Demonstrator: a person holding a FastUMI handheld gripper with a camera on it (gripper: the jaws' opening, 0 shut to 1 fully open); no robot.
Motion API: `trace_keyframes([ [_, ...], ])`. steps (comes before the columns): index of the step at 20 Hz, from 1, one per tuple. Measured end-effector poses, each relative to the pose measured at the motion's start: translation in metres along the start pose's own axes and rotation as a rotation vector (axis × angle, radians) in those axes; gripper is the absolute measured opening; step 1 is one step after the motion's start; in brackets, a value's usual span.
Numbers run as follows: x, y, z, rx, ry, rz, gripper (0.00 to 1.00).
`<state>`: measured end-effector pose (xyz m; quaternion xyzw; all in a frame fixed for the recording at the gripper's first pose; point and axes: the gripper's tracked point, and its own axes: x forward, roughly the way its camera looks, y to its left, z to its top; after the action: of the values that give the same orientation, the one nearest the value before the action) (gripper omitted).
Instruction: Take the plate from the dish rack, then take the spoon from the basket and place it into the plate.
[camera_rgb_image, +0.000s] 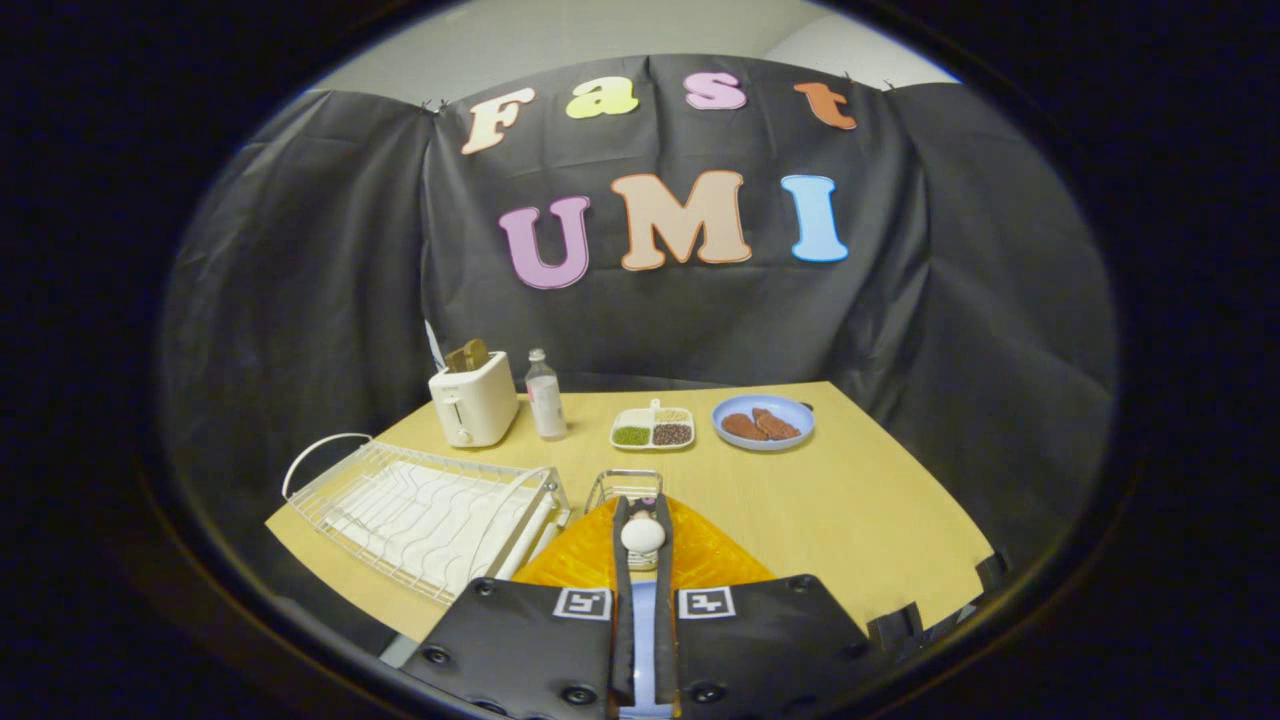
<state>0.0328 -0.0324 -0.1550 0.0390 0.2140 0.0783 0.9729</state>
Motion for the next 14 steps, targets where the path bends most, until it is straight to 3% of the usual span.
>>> trace_keyframes([
  [14, -0.037, -0.007, -0.063, 0.085, 0.067, -0.104, 0.1],
])
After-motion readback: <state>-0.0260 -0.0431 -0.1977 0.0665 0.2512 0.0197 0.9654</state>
